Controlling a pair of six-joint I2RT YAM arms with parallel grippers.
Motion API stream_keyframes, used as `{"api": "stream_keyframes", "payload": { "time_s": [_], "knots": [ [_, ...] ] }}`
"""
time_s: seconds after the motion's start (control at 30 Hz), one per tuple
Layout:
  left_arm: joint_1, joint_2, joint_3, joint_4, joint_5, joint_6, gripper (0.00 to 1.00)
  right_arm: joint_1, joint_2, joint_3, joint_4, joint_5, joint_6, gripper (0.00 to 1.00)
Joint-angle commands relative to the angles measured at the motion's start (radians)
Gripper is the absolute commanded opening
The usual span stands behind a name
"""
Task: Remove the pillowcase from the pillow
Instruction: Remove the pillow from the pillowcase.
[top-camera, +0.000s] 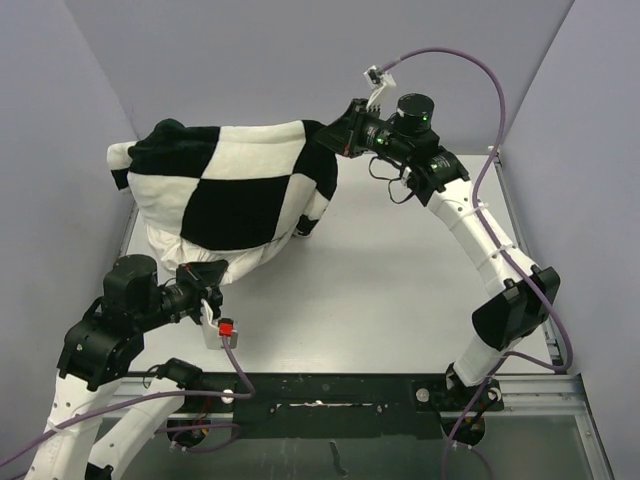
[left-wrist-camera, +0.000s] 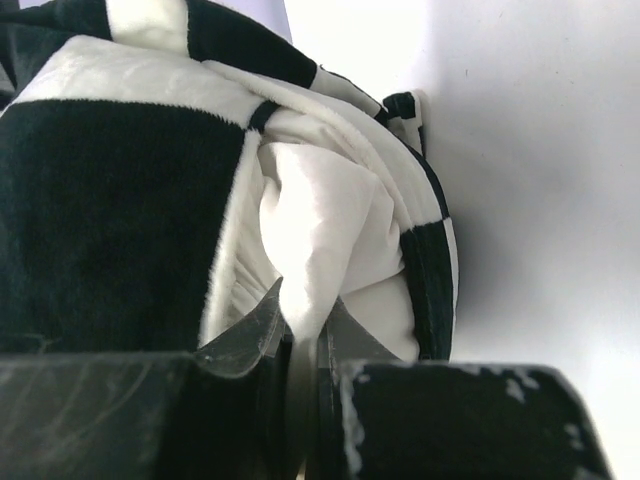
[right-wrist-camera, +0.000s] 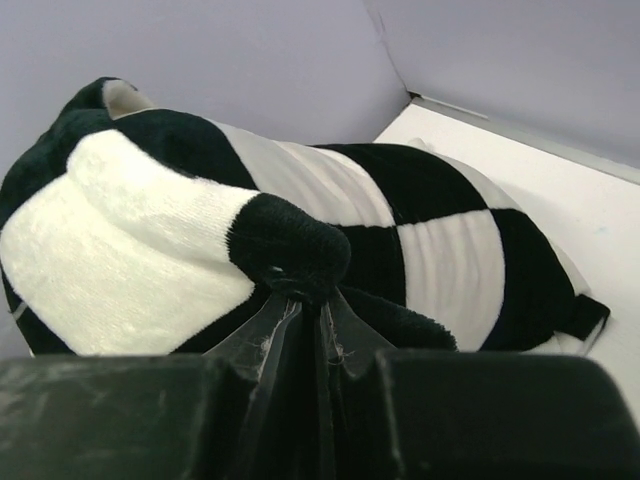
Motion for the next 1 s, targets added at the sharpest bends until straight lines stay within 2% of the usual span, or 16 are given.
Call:
{"api": "stream_keyframes", "payload": {
  "time_s": [0.0, 0.53, 0.73, 0.97],
  "knots": [
    [0.003, -0.104, 0.063, -0.317, -0.044, -0.001, 0.00, -0.240, -0.016, -0.030, 0.092, 0.383, -0.050, 0.00],
    [-0.015, -0.115, 0.111, -0.501, -0.145, 0.019, 0.00, -0.391, -0.066, -0.144, 0.058, 0.495, -0.106, 0.00],
    [-0.100, -0.145, 0.122, -0.537, -0.250, -0.052, 0.00, -0.413, -0.062, -0.186, 0.053, 0.561, -0.132, 0.00],
    [-0.261, -0.160, 0.157, -0.576, -0.432, -0.175, 0.00, -0.415, -0.037, -0.180, 0.010, 0.658, -0.192, 0.00]
  ]
}}
